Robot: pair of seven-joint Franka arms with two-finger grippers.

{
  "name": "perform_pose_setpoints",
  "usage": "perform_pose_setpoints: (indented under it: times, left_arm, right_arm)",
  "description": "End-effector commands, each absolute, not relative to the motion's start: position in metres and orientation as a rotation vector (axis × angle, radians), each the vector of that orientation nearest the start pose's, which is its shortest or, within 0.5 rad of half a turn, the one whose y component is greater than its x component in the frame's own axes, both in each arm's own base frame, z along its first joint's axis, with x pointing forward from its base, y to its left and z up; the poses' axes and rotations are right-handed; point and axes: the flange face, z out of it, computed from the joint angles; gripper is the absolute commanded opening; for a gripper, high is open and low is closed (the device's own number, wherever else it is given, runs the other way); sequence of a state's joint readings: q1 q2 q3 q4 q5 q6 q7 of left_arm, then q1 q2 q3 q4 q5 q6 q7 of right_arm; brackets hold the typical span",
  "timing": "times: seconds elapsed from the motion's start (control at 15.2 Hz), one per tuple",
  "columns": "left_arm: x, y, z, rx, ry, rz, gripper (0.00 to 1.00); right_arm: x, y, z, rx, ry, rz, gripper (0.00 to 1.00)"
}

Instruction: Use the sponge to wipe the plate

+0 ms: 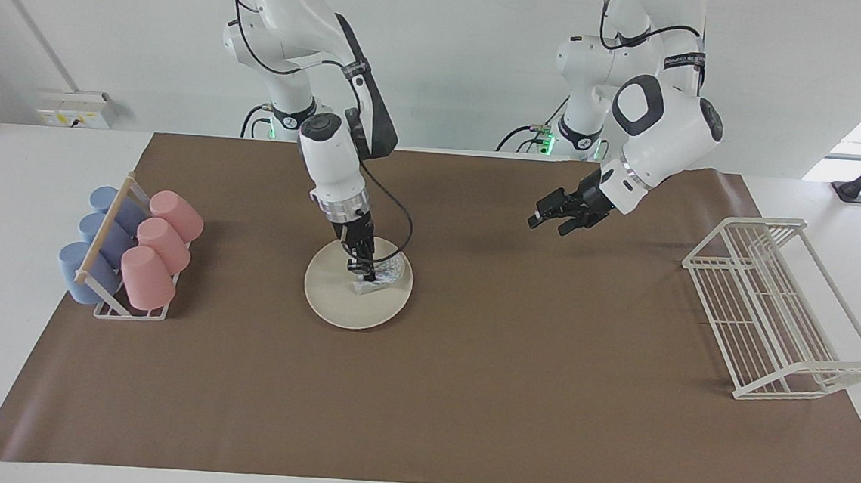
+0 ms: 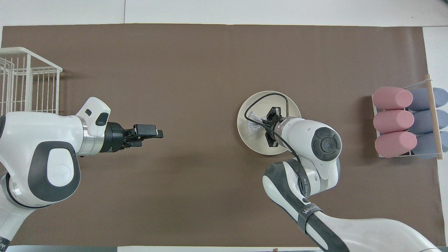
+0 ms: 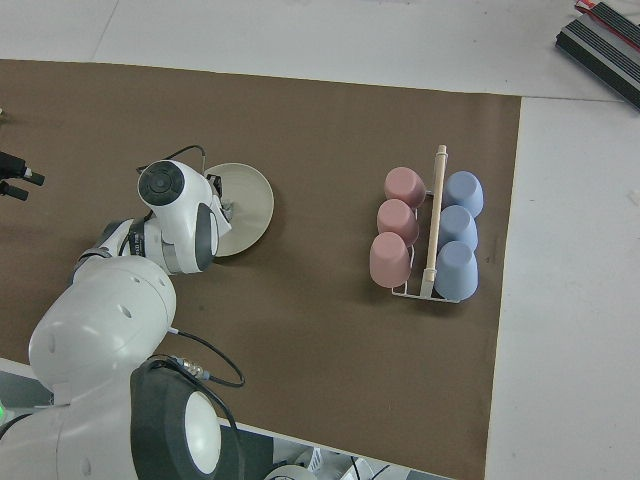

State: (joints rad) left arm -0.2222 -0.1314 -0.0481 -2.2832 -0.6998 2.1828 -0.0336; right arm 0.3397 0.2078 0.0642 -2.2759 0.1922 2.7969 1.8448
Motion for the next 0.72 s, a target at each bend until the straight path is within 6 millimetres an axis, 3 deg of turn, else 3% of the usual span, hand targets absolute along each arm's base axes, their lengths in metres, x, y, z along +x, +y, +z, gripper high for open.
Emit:
perform_pose_setpoints:
  times: [0.0, 0.33, 0.46, 0.66]
  left_arm:
    - [0.481, -0.160, 0.418, 2.584, 0.230, -0.061, 1.00]
    - [0.484, -0.157, 0.417, 2.584, 0.261, -0.041, 1.00]
    - [0.484, -0.156, 0.416, 2.584, 0.266, -0.043, 1.00]
    - [0.484, -0.156, 0.416, 2.582, 0.286, -0.046, 1.00]
  right_arm:
    - [0.528, 0.173, 0.264, -1.984, 2.074, -0.039, 0.00]
    - [0.541, 0.120, 0.260, -2.019, 2.088, -0.059, 0.00]
    - [0.542, 0.117, 0.260, -2.024, 2.084, -0.063, 0.00]
    - [0.544, 0.128, 0.265, -2.019, 2.072, -0.064, 0.00]
